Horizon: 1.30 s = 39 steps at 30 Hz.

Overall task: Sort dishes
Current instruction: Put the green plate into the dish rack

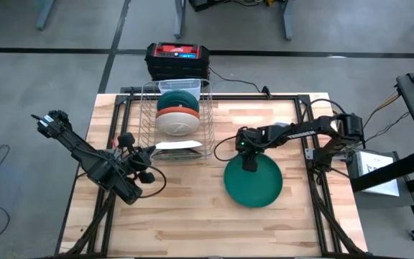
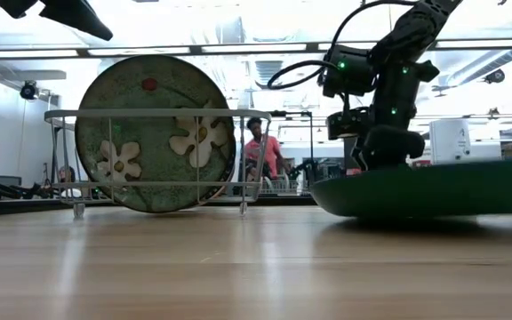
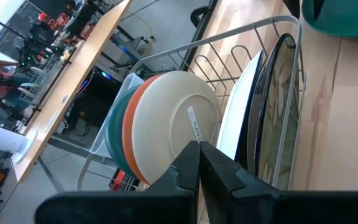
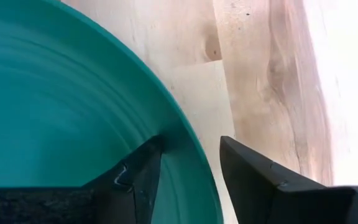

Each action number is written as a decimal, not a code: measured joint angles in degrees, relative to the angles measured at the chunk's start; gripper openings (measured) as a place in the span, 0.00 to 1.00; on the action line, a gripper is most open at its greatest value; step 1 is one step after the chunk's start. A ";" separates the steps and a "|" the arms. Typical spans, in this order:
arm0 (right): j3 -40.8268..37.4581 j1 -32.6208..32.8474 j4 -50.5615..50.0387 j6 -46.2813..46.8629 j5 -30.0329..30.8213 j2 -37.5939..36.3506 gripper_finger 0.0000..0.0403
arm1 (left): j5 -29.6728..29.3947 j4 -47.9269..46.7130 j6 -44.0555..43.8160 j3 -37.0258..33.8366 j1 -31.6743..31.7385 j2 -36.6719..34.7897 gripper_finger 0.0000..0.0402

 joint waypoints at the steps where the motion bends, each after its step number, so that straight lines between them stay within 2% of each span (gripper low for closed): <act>1: 0.00 0.00 0.13 -0.57 -0.03 0.06 0.36 | 0.00 0.00 0.04 0.00 0.00 0.00 0.00; 11: 0.12 0.00 1.18 -3.66 -0.81 -1.23 0.03 | -0.02 -0.02 0.28 0.00 0.00 0.00 0.00; 18: -0.01 0.00 -0.32 -5.89 0.26 -7.31 0.01 | -0.90 -0.21 0.45 0.00 -0.01 0.00 0.00; 24: -0.04 0.00 -1.30 -12.00 6.98 -19.52 0.00 | -4.53 -0.36 1.95 -0.02 0.00 0.00 0.00; 32: -0.07 1.66 1.16 -31.30 18.22 -37.64 0.00 | -5.98 -1.88 2.22 -0.02 -0.01 0.00 0.00; 35: -0.07 2.07 6.18 -40.14 18.67 -42.35 0.00 | -6.21 -2.66 2.20 -0.02 -0.01 0.00 0.00; 39: -0.04 2.64 13.60 -53.77 18.48 -45.52 0.00 | -10.71 -4.88 2.04 -0.02 0.01 0.00 0.00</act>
